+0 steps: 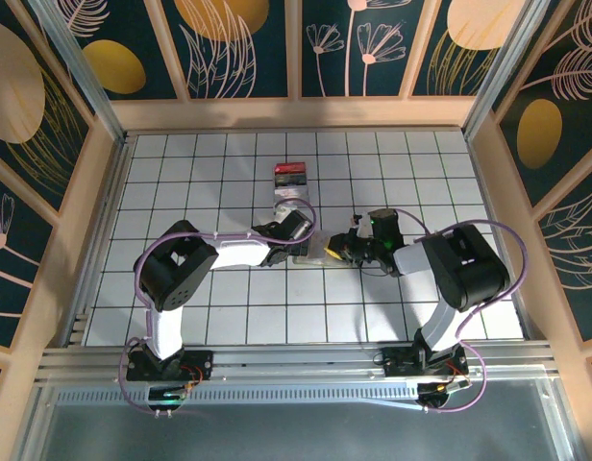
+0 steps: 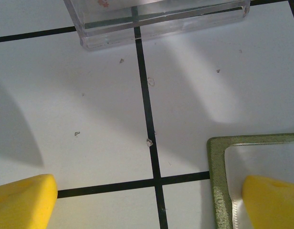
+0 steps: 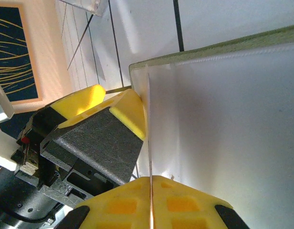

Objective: Take the credit cards out of the card holder

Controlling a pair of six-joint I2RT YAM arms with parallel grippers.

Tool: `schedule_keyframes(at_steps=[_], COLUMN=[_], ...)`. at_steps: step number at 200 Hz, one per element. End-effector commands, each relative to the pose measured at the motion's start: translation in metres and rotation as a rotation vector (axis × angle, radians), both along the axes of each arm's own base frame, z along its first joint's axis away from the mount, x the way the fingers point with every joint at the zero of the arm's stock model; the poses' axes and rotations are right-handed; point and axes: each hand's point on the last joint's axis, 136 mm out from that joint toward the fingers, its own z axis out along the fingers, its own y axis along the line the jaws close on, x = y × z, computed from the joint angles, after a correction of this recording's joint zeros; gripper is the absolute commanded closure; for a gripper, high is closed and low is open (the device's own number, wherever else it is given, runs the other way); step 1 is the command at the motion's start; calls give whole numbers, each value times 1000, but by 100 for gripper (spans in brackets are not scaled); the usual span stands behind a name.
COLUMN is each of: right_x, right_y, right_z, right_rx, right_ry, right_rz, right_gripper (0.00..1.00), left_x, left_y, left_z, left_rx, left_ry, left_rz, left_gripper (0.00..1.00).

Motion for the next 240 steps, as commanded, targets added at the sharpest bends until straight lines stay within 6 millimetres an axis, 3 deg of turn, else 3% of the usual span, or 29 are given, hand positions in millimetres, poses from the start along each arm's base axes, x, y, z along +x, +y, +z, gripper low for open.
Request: schedule_keyframes(at_steps=[1, 59, 105, 133, 240], right_x=[0, -2, -2, -2, 0], right_y=[-4, -6, -6, -5, 7], right_z=[10, 8, 5, 6, 3], right_rx=[20, 15, 17, 24, 36], right_ry=[-23, -19, -8, -13, -5], right_rz=[-9, -10, -9, -6, 22], right_gripper=[91, 89, 93, 85, 86], left_x=[-18, -18, -17, -17, -17], left_y=[44, 44, 41, 40, 38], left_z=[-39, -39, -37, -39, -39], left_rx=[200, 198, 194, 189, 180], left_ry=[103, 105, 104, 112, 111], left_rz=[40, 38, 30, 25, 25], left_gripper=[1, 1, 1, 1, 1])
